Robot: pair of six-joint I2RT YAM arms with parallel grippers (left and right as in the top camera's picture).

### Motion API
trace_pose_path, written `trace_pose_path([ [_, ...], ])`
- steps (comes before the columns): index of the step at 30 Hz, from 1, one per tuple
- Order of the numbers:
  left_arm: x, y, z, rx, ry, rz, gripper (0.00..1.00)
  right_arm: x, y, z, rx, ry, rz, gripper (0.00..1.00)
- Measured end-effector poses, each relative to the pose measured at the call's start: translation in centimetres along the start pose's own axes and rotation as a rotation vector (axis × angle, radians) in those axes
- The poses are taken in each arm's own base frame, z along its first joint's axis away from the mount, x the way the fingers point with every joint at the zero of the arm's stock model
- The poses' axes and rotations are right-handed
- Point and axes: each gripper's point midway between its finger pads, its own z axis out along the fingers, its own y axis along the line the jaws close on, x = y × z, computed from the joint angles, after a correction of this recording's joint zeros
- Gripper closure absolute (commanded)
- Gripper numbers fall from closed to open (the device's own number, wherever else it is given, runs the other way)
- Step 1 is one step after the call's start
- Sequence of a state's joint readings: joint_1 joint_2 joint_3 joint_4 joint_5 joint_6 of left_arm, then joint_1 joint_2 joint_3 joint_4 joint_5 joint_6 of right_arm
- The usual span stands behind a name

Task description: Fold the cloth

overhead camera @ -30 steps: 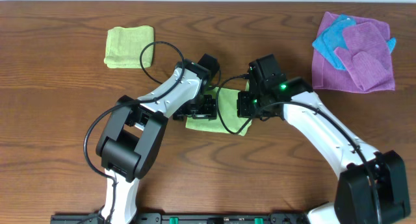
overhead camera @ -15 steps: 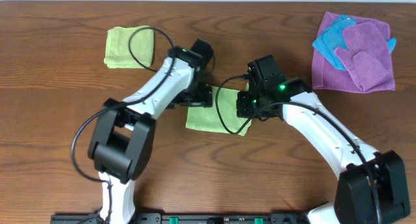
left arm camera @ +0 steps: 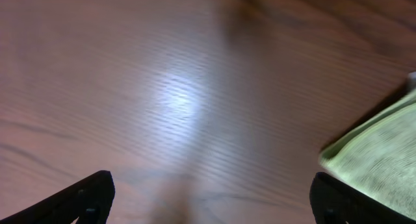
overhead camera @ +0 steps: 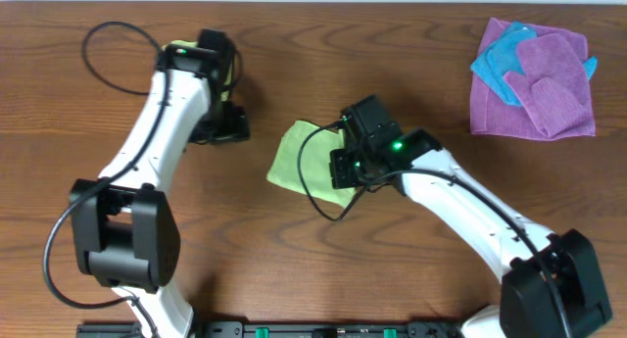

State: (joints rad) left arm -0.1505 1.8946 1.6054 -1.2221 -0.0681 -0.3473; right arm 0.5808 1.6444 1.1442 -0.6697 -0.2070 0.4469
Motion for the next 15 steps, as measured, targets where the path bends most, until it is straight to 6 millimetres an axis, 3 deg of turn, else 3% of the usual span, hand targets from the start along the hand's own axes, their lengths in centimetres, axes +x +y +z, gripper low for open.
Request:
trace_pose_path([
  [6,-0.3,2.1,0.3,-0.006,0.021,-0.042,0.04,-1.4,1.8,0.2,-0.009,-0.086,-0.034,0.98],
  [15,-0.2,1.6,0.3,0.027,0.030,-0.018,0.04,-2.9,3.0,0.4,-0.022,-0.159,-0.028,0.99],
])
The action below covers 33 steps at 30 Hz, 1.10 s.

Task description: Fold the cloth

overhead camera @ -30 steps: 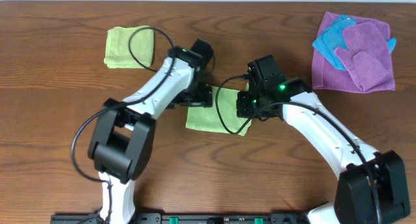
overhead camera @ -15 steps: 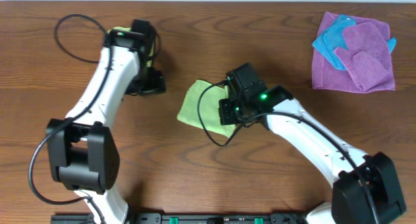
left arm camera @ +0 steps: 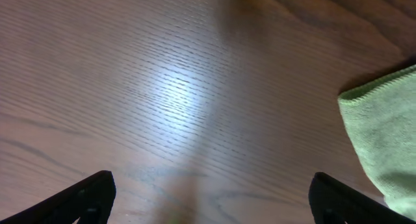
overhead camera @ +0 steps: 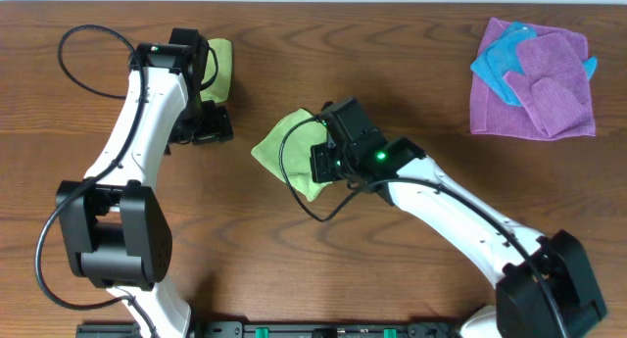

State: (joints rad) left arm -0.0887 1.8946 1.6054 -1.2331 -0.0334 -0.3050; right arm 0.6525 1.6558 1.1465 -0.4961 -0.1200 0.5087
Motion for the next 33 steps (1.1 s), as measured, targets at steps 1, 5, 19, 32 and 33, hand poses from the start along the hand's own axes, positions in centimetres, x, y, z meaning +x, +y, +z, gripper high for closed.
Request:
trace_pose_path([
  [1,0.0,0.0,0.0,0.001,0.000,0.001,0.04,-0.1,0.1,0.2,-0.003,-0.005,0.003,0.98],
  [5,0.0,-0.1,0.0,0.005,0.001,0.011,0.04,-0.1,0.6,1.3,-0.013,-0.005,0.013,0.98],
  [19,-0.2,-0.2,0.0,0.010,-0.006,0.014,0.04,0.4,4.5,2.8,-0.110,-0.018,0.007,0.98],
  [32,-0.2,-0.2,0.0,0.011,-0.006,0.014,0.04,-1.2,4.8,6.4,-0.113,-0.103,0.005,0.97],
  [33,-0.2,-0.2,0.0,0.010,-0.006,0.014,0.04,-1.5,4.9,6.4,-0.111,-0.118,0.005,0.97],
])
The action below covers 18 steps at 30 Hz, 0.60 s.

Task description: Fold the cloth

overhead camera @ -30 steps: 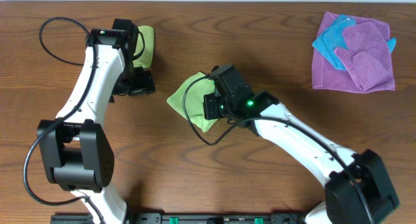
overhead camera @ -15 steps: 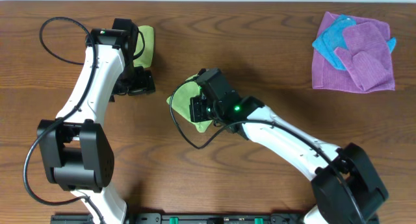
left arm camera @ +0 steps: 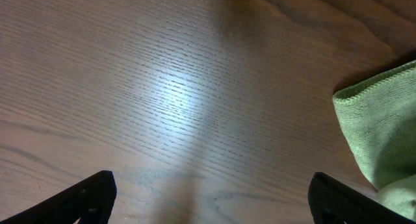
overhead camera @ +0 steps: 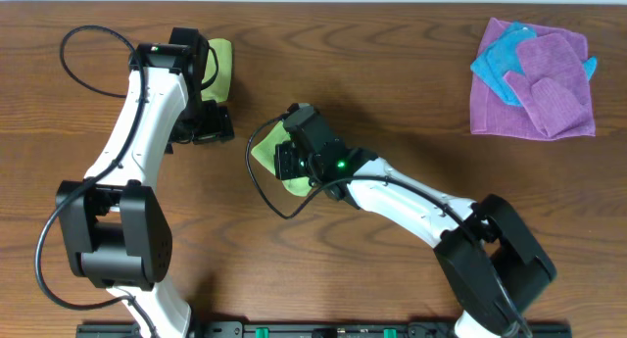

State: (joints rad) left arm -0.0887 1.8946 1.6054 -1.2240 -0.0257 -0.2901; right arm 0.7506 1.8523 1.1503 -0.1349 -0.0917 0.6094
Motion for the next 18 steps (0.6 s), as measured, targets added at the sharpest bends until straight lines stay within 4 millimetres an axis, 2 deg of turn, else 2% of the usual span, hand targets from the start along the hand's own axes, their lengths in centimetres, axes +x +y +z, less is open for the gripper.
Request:
trace_pose_path([
  [3,0.0,0.0,0.0,0.000,0.000,0.000,0.04,-0.9,0.1,0.0,0.002,-0.042,-0.003,0.96],
  [7,0.0,-0.1,0.0,0.004,0.001,0.000,0.04,-1.4,0.1,0.0,0.005,-0.065,-0.005,0.89],
  [8,0.0,-0.1,0.0,0.004,0.001,0.000,0.04,-1.4,0.1,-0.1,0.006,-0.066,-0.007,0.76],
  [9,0.0,-0.1,0.0,0.005,0.002,0.000,0.04,-1.5,0.1,-0.1,0.007,-0.067,-0.007,0.54],
  [10,0.0,-0.1,0.0,0.008,0.003,0.000,0.04,-1.5,0.1,-0.1,0.007,-0.069,-0.009,0.22],
  [11,0.1,-0.2,0.0,0.011,0.004,0.000,0.04,-1.6,0.1,-0.1,0.008,-0.072,-0.011,0.01],
  [18,0.4,-0.6,0.0,0.039,0.020,0.009,0.04,-2.2,0.4,-0.1,-0.003,-0.097,-0.022,0.01],
])
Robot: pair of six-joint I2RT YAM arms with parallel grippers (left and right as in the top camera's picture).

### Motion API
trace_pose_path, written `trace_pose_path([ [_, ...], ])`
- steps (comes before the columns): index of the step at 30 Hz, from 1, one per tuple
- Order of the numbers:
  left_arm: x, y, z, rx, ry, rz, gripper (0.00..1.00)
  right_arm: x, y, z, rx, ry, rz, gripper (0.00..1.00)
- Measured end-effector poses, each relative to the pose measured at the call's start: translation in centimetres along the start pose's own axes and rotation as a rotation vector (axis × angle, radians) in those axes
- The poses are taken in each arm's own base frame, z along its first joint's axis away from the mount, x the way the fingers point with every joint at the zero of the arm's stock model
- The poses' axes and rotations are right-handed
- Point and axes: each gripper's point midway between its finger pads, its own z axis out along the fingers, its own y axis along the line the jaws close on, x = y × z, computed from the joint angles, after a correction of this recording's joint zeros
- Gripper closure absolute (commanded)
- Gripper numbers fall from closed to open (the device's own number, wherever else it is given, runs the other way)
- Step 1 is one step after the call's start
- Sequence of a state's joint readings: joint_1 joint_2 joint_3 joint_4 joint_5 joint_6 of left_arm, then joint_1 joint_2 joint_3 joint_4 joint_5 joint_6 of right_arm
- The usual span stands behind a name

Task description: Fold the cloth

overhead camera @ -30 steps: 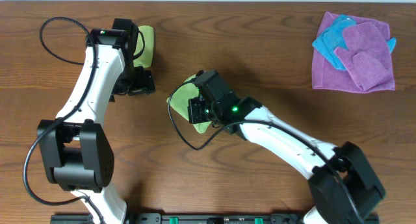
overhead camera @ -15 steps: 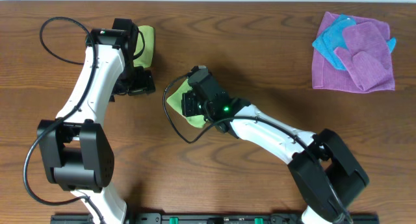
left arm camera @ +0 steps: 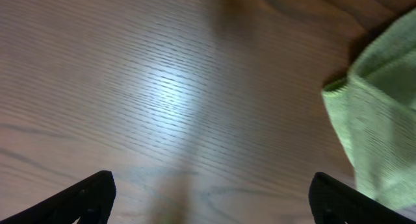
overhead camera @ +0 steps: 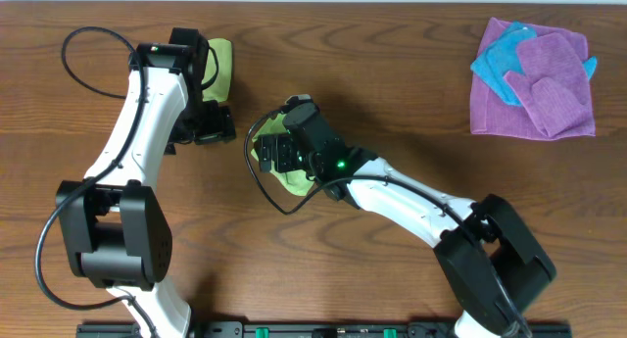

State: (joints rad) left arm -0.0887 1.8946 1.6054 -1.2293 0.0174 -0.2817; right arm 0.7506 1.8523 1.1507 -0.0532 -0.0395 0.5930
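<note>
A light green cloth [overhead camera: 290,184] lies bunched at the table's middle, mostly under my right gripper [overhead camera: 275,152], which is shut on it. The left wrist view shows this cloth [left arm camera: 380,126] at the right, its edge blurred, with a dark shadow along its upper edge. My left gripper [overhead camera: 216,130] hangs to the left of the cloth, apart from it. It is open [left arm camera: 211,201], with only bare wood between its fingers [left arm camera: 88,195].
A second yellow-green cloth [overhead camera: 221,62] lies at the back, partly behind the left arm. A pile of purple cloths [overhead camera: 549,93] and blue cloths [overhead camera: 505,64] sits at the back right. The right arm's cable [overhead camera: 257,186] loops beside the green cloth.
My right gripper has shifted slightly left with the green cloth. In the left wrist view the cloth's edge stands higher and is blurred. The left arm has not moved.
The green cloth lay spread at the middle with my right gripper on its right part, and the left gripper stood close beside it. Then the left arm was further left and back. The right gripper and cloth stood further left each time, the cloth more bunched.
</note>
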Motion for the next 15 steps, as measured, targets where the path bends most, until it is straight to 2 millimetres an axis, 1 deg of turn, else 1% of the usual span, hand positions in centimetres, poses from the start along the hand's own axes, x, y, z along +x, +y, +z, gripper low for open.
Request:
trace_pose_path([
  [3,0.6,-0.6,0.0,0.039,0.029,0.022,0.02,-0.3,-0.1,0.0,0.008,-0.015,-0.005,0.01],
  [5,1.3,-1.1,-0.1,0.073,0.061,0.046,0.00,0.1,-0.5,-0.1,0.030,0.007,-0.005,0.01],
  [7,2.1,-1.9,-0.2,0.124,0.096,0.073,0.01,0.9,-1.4,-0.3,0.075,0.051,-0.006,0.01],
  [9,3.1,-3.2,-0.6,0.207,0.142,0.109,0.03,2.0,-2.5,-1.0,0.129,0.105,-0.004,0.01],
  [10,3.5,-3.8,-0.8,0.245,0.158,0.122,0.02,2.4,-2.9,-1.4,0.149,0.125,-0.004,0.01],
  [11,3.7,-4.2,-0.9,0.271,0.166,0.129,0.00,2.6,-3.2,-1.6,0.163,0.135,-0.005,0.01],
  [13,4.1,-5.2,-1.2,0.330,0.182,0.151,0.00,2.8,-4.0,-2.2,0.205,0.146,-0.010,0.01],
  [15,4.1,-6.2,-1.4,0.365,0.172,0.180,0.00,2.7,-4.8,-2.4,0.249,0.139,-0.041,0.01],
])
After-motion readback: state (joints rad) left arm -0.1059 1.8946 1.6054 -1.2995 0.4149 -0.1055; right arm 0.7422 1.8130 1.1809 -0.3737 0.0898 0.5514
